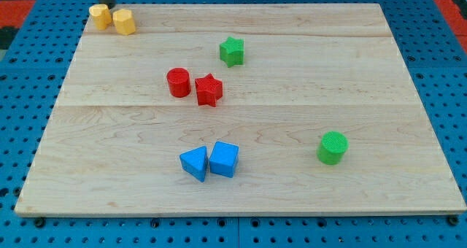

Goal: Push the yellow blocks towards left to the red circle

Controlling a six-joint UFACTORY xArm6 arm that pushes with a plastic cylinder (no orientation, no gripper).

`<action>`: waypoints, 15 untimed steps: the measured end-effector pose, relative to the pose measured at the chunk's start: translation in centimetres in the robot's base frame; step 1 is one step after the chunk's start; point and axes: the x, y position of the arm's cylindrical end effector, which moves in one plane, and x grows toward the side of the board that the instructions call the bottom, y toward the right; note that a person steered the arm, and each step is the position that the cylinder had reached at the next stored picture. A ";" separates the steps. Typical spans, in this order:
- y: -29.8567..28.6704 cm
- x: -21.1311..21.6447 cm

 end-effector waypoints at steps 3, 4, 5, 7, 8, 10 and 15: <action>1.6 3.5; 7.7 3.8; 12.1 3.8; 9.8 11.0; 11.6 9.2; 9.6 0.1; 5.5 4.7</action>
